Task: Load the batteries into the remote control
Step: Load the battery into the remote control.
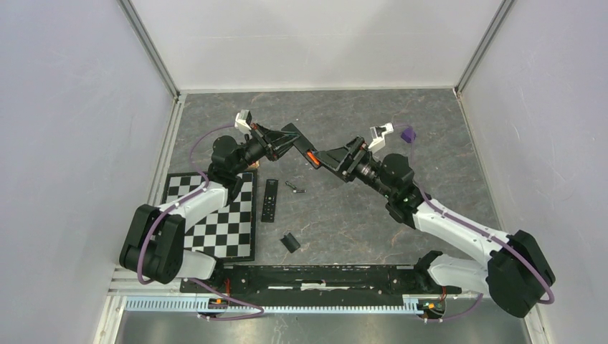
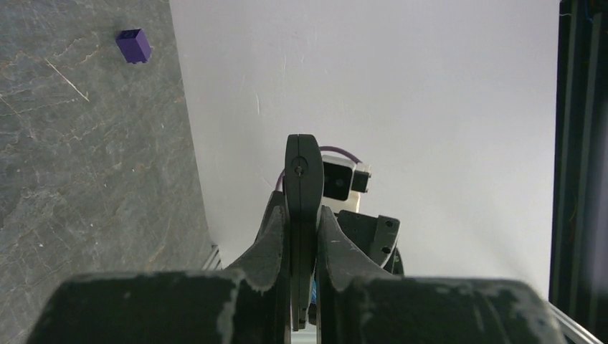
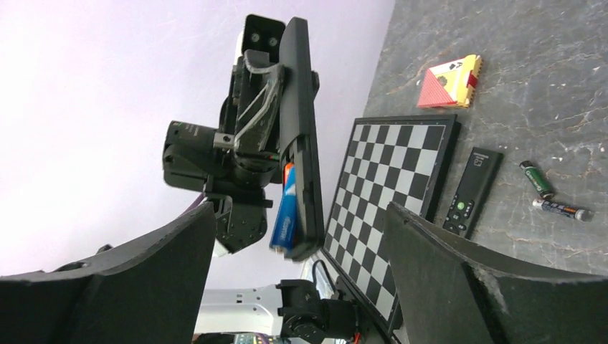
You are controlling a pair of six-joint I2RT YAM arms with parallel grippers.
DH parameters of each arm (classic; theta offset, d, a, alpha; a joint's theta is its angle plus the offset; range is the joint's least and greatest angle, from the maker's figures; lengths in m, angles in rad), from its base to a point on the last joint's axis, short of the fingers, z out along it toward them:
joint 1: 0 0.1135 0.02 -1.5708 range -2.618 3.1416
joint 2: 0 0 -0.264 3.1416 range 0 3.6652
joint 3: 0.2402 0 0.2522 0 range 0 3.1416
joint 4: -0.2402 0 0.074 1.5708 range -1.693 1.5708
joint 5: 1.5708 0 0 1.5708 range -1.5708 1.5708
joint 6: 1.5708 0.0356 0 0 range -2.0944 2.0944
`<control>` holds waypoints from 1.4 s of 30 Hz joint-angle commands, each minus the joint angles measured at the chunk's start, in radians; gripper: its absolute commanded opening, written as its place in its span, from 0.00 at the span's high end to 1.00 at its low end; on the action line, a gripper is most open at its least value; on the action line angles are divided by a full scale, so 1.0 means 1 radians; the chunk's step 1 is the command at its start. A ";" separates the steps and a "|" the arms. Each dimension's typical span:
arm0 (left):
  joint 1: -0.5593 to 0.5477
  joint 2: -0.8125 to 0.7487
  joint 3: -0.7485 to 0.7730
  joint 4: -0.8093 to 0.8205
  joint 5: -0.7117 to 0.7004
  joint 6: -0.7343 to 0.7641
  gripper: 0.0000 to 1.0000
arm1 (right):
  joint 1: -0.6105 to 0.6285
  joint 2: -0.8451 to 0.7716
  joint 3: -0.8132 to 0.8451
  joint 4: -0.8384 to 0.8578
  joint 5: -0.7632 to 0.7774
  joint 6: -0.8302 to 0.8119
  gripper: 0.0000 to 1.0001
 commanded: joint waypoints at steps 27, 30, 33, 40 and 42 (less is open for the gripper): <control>-0.013 -0.073 0.021 0.059 -0.035 -0.206 0.98 | -0.002 0.048 -0.104 0.501 -0.027 0.119 0.57; -0.017 -0.068 0.029 0.087 -0.028 -0.201 0.98 | -0.002 0.062 -0.104 0.483 -0.028 0.128 0.61; -0.022 -0.071 0.042 0.092 -0.026 -0.190 0.98 | -0.003 0.074 -0.117 0.475 -0.029 0.137 0.67; -0.025 -0.074 0.067 0.108 0.004 -0.160 0.98 | -0.002 0.089 -0.106 0.372 -0.031 0.135 0.76; -0.024 -0.077 0.072 0.111 0.016 -0.138 0.98 | -0.003 0.087 -0.094 0.297 -0.031 0.134 0.78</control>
